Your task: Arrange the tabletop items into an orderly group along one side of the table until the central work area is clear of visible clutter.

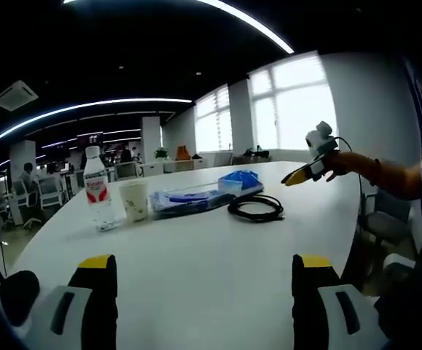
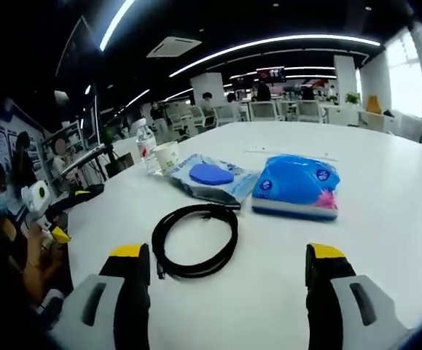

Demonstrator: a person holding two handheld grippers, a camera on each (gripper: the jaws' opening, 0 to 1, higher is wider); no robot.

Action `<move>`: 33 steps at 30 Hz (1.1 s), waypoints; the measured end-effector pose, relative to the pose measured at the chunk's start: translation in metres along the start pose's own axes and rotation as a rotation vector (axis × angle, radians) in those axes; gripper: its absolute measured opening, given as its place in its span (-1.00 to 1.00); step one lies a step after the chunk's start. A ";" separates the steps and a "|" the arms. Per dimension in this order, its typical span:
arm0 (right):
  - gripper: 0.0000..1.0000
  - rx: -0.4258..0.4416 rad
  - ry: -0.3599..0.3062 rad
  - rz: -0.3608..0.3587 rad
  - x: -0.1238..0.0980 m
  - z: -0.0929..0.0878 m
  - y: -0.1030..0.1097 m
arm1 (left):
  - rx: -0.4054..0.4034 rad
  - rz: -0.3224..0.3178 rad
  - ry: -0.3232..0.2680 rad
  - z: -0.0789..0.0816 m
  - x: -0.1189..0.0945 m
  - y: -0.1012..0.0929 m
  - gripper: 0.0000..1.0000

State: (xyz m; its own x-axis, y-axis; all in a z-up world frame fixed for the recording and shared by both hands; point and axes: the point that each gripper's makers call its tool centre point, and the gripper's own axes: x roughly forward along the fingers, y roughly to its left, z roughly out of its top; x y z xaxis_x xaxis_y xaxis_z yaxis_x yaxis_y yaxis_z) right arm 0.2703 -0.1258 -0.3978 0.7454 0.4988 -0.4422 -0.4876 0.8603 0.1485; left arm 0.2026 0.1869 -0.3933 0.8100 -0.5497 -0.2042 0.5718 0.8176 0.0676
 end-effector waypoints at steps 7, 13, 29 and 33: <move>0.65 0.022 -0.028 -0.004 -0.015 -0.015 0.005 | 0.003 0.003 -0.004 0.002 -0.001 -0.001 1.00; 0.64 0.017 -0.034 -0.012 -0.024 -0.028 0.009 | 0.007 0.005 -0.005 0.003 -0.001 -0.001 1.00; 0.59 0.017 -0.129 -0.031 -0.049 -0.037 0.022 | 0.002 0.017 -0.012 0.003 -0.002 0.000 0.99; 0.59 0.012 -0.086 -0.039 -0.060 -0.056 0.025 | 0.001 0.013 0.022 0.000 -0.006 0.001 0.99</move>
State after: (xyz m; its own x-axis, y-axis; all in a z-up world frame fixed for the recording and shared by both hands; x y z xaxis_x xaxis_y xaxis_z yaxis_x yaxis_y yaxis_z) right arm 0.1882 -0.1403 -0.4171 0.8003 0.4715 -0.3705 -0.4522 0.8803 0.1434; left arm 0.1984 0.1906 -0.3920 0.8146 -0.5348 -0.2243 0.5611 0.8246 0.0718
